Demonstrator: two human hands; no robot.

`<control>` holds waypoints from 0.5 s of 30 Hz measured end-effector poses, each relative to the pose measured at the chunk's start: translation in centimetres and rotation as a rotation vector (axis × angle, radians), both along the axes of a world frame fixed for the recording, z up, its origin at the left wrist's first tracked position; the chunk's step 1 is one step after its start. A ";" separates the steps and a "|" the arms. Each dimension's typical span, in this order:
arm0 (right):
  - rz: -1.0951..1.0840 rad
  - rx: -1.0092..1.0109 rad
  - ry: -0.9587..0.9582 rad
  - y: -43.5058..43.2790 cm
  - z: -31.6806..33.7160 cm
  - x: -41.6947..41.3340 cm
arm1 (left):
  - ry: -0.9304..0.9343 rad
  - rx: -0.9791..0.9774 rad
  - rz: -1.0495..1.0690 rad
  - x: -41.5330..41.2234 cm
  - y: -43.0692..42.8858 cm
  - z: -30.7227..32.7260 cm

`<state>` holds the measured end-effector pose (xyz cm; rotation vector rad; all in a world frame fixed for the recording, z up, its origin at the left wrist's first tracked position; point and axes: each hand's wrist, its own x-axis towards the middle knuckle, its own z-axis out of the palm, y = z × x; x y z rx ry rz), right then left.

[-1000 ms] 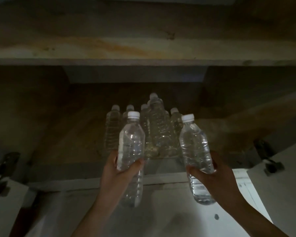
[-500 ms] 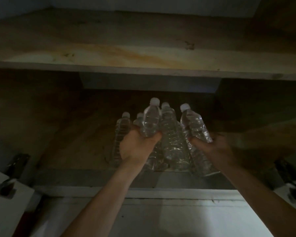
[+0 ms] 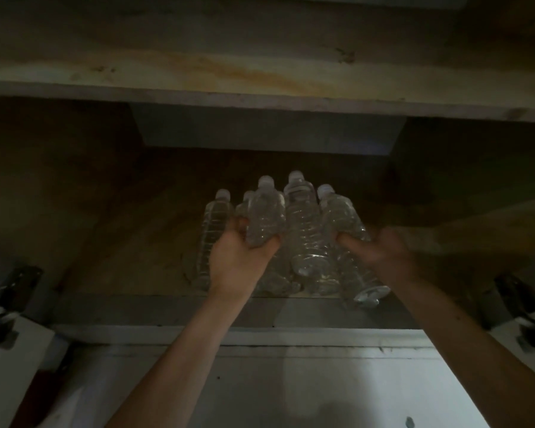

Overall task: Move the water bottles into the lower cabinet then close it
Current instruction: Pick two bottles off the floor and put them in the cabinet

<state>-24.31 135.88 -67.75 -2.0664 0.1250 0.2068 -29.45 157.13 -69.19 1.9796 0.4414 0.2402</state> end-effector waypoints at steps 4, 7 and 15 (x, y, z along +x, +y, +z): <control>0.044 0.011 -0.098 -1.2 -1.1 -2.1 | -0.060 -0.095 -0.163 -1.6 0.6 -0.9; 0.162 -0.017 -0.163 -2.5 -1.5 -4.1 | -0.134 -0.052 -0.246 -2.8 1.1 -1.5; 0.171 0.003 -0.225 -3.3 -2.3 -7.2 | -0.191 0.216 -0.226 -4.8 1.3 -2.5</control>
